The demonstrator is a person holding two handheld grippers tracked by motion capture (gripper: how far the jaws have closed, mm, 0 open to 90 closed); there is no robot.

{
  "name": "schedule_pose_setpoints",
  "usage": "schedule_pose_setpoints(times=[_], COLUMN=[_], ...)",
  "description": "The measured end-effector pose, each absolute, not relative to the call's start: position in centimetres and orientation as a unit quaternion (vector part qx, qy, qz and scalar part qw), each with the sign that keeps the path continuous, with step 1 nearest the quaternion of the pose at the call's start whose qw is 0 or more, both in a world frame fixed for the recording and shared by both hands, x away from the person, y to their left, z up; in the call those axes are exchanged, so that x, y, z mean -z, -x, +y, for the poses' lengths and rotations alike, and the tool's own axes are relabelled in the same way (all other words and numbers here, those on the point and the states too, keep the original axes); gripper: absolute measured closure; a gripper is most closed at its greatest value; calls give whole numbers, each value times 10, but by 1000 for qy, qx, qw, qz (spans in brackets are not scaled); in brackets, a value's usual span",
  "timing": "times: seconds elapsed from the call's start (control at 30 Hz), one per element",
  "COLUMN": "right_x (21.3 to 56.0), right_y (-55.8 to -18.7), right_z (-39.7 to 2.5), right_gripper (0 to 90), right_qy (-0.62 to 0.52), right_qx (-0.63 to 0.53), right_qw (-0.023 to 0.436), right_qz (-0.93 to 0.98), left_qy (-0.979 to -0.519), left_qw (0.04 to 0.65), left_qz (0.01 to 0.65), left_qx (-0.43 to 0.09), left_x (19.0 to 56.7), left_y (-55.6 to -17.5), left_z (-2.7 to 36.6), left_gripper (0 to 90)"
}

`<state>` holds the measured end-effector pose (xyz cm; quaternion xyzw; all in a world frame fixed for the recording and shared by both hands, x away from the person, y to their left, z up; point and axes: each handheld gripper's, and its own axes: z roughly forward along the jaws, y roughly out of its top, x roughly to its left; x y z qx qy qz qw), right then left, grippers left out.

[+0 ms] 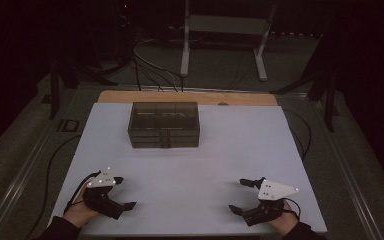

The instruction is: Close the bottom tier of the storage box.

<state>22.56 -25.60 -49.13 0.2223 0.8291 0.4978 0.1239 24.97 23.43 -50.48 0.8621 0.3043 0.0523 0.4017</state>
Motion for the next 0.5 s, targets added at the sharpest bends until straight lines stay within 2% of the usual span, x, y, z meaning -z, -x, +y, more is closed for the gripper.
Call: schedule_pose_setpoints(times=[0.5], right_x=[492], right_y=[-226], right_z=[-256], right_gripper=[99], right_qy=[-221], right_qx=[-496], right_qw=[123], right_qz=[830], left_qy=[-859], left_qw=[412], left_qz=[298], left_qx=[-60], left_x=[503], left_y=[-249], left_z=[230], left_gripper=[0])
